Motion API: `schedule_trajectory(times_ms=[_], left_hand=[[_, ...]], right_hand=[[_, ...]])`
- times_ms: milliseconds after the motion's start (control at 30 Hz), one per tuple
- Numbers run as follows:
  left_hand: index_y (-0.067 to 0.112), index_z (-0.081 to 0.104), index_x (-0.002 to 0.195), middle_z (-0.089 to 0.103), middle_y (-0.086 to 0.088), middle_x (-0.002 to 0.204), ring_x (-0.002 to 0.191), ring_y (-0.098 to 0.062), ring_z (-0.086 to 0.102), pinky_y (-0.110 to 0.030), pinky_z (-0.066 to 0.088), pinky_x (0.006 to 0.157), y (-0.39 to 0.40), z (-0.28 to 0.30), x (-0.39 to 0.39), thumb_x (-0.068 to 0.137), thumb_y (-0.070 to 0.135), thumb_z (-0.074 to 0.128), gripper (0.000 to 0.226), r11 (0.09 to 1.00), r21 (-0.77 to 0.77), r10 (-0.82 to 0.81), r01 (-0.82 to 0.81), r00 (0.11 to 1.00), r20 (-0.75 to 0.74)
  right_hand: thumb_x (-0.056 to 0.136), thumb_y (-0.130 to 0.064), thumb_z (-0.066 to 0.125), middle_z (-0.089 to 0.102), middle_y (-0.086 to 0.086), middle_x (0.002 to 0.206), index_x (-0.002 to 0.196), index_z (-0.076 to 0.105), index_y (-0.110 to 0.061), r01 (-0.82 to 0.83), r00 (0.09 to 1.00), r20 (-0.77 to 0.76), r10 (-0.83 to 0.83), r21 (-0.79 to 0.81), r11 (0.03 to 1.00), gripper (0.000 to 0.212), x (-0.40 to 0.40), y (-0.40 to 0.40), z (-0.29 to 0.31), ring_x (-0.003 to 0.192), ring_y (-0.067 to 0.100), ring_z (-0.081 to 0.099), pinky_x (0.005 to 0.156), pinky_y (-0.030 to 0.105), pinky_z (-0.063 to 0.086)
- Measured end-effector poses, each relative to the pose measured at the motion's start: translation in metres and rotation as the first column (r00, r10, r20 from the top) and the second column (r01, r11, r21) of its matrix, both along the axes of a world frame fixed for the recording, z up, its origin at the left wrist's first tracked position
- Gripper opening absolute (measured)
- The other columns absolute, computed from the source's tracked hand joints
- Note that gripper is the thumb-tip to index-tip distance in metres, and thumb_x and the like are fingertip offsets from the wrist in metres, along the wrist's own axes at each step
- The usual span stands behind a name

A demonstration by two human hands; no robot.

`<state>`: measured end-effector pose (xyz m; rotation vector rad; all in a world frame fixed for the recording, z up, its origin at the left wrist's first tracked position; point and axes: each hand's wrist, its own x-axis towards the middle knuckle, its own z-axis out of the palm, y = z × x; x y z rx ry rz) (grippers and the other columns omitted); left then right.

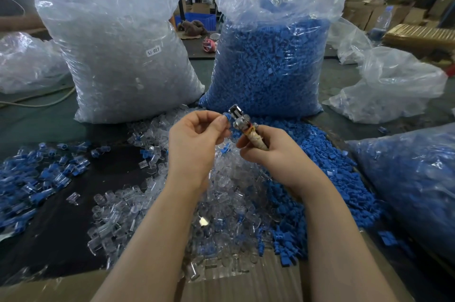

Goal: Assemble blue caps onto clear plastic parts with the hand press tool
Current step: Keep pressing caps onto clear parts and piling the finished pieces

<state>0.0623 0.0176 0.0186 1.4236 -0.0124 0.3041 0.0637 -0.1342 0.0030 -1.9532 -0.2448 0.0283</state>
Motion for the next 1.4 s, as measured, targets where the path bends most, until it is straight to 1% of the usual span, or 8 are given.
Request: schedule_trajectory(times_ms=[167, 233, 467, 667, 933, 1233, 1300, 1400], left_hand=[[0.01, 0.066, 0.081, 0.067, 0.003, 0.067, 0.061, -0.004, 0.064, -0.016, 0.053, 0.063, 0.001, 0.0, 0.001, 0.09, -0.001, 0.064, 0.014, 1.0, 0.008, 0.001, -0.002, 1.0, 0.017], [0.01, 0.066, 0.081, 0.067, 0.003, 0.066, 0.061, -0.004, 0.064, -0.016, 0.053, 0.063, 0.002, -0.001, 0.001, 0.09, -0.001, 0.064, 0.015, 1.0, 0.006, 0.001, -0.002, 1.0, 0.02], [0.01, 0.066, 0.082, 0.069, 0.008, 0.064, 0.061, -0.002, 0.065, -0.015, 0.053, 0.063, 0.002, -0.003, 0.003, 0.089, 0.0, 0.064, 0.013, 1.0, 0.006, -0.017, 0.017, 0.999, 0.033], [0.012, 0.067, 0.084, 0.071, 0.003, 0.072, 0.065, -0.005, 0.065, -0.017, 0.052, 0.065, 0.005, -0.005, 0.005, 0.09, 0.003, 0.065, 0.011, 0.999, 0.018, -0.033, 0.032, 0.999, 0.039], [0.013, 0.067, 0.082, 0.069, 0.007, 0.067, 0.062, -0.003, 0.064, -0.016, 0.052, 0.063, 0.005, -0.007, 0.006, 0.09, 0.002, 0.065, 0.013, 1.0, 0.011, -0.028, 0.027, 0.999, 0.025], [0.011, 0.068, 0.084, 0.073, 0.004, 0.07, 0.065, -0.005, 0.067, -0.015, 0.052, 0.061, 0.013, -0.008, 0.009, 0.089, 0.006, 0.066, 0.008, 0.998, -0.024, -0.054, 0.053, 0.995, -0.078], [0.01, 0.069, 0.086, 0.074, 0.002, 0.072, 0.066, -0.005, 0.069, -0.015, 0.053, 0.06, 0.021, -0.008, 0.011, 0.088, 0.008, 0.069, 0.003, 0.999, -0.051, -0.014, 0.008, 0.991, -0.133], [0.009, 0.069, 0.086, 0.073, 0.002, 0.065, 0.062, -0.004, 0.069, -0.014, 0.053, 0.057, 0.047, -0.005, 0.019, 0.087, 0.007, 0.069, 0.002, 0.957, -0.205, 0.159, -0.207, 0.961, -0.226]], right_hand=[[0.086, -0.007, 0.065, 0.061, 0.004, 0.081, 0.093, 0.065, -0.014, -0.011, 1.0, 0.005, 0.012, -0.033, 0.999, 0.01, -0.001, 0.003, 0.003, 0.075, 0.017, 0.054, 0.078, 0.046, 0.051], [0.086, -0.008, 0.065, 0.062, 0.003, 0.082, 0.093, 0.065, -0.015, -0.012, 1.0, 0.003, 0.012, -0.049, 0.999, 0.01, -0.002, 0.002, 0.003, 0.075, 0.017, 0.055, 0.081, 0.048, 0.051], [0.086, -0.01, 0.063, 0.061, 0.0, 0.08, 0.091, 0.062, -0.021, -0.005, 1.0, 0.008, 0.005, -0.075, 0.997, 0.011, 0.0, 0.005, 0.0, 0.073, 0.016, 0.054, 0.075, 0.045, 0.051], [0.083, -0.007, 0.059, 0.052, -0.016, 0.057, 0.083, 0.061, -0.023, 0.017, 0.999, 0.038, -0.013, -0.113, 0.993, 0.016, 0.002, 0.006, -0.003, 0.052, 0.004, 0.042, 0.052, 0.024, 0.037], [0.082, -0.006, 0.056, 0.049, -0.014, 0.05, 0.082, 0.061, -0.015, 0.065, 0.995, 0.081, -0.052, -0.166, 0.984, 0.01, 0.001, 0.008, -0.004, 0.048, 0.005, 0.038, 0.052, 0.027, 0.034], [0.08, -0.014, 0.056, 0.056, -0.005, 0.064, 0.086, 0.061, -0.018, 0.083, 0.993, 0.101, -0.058, -0.262, 0.961, 0.008, 0.003, 0.011, -0.003, 0.057, 0.014, 0.047, 0.054, 0.032, 0.039], [0.08, -0.019, 0.056, 0.06, 0.0, 0.07, 0.088, 0.06, -0.016, 0.143, 0.984, 0.147, -0.102, -0.301, 0.943, 0.009, 0.005, 0.01, -0.003, 0.062, 0.019, 0.053, 0.058, 0.036, 0.043], [0.084, -0.023, 0.056, 0.059, -0.002, 0.072, 0.083, 0.056, -0.019, 0.3, 0.947, 0.227, -0.228, -0.365, 0.882, 0.004, 0.009, 0.003, -0.006, 0.066, 0.018, 0.054, 0.054, 0.034, 0.038]])
